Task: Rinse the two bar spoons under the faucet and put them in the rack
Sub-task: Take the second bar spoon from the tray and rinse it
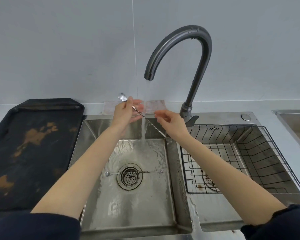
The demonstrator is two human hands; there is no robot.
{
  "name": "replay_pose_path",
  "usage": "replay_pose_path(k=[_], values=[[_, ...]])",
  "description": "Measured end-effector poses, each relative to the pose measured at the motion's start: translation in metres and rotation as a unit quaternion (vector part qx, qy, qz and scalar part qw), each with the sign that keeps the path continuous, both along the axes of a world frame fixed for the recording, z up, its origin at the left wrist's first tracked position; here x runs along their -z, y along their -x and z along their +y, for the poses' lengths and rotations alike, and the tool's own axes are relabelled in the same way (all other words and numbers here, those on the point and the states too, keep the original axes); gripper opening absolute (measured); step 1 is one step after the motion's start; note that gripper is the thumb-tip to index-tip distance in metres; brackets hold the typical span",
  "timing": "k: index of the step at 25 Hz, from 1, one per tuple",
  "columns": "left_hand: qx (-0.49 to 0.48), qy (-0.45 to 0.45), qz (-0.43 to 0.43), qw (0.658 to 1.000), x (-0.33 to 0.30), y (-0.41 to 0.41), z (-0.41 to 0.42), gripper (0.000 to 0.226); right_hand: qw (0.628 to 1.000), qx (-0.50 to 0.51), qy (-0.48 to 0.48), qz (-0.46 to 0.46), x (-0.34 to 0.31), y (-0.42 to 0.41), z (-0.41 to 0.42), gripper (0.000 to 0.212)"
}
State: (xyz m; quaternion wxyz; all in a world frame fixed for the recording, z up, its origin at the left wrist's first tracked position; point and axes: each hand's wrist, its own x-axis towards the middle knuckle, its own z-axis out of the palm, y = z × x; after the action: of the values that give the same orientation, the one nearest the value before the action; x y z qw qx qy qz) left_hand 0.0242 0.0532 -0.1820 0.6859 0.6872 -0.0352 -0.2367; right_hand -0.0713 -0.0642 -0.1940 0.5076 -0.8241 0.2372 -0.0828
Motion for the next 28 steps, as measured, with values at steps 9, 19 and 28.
replay_pose_path(k=[9,19,28], values=[[-0.091,0.172,0.145,0.97,-0.001,-0.02,0.029,0.04,0.978,-0.037,0.201,0.043,0.006,-0.017,0.006,0.026],[-0.175,0.23,0.242,0.926,0.033,-0.031,0.061,0.037,0.941,-0.068,0.328,0.049,0.02,-0.031,0.01,0.024],[-0.254,0.161,0.365,0.881,0.122,-0.022,0.1,0.031,0.925,-0.176,0.272,0.199,0.095,-0.02,0.027,0.023]])
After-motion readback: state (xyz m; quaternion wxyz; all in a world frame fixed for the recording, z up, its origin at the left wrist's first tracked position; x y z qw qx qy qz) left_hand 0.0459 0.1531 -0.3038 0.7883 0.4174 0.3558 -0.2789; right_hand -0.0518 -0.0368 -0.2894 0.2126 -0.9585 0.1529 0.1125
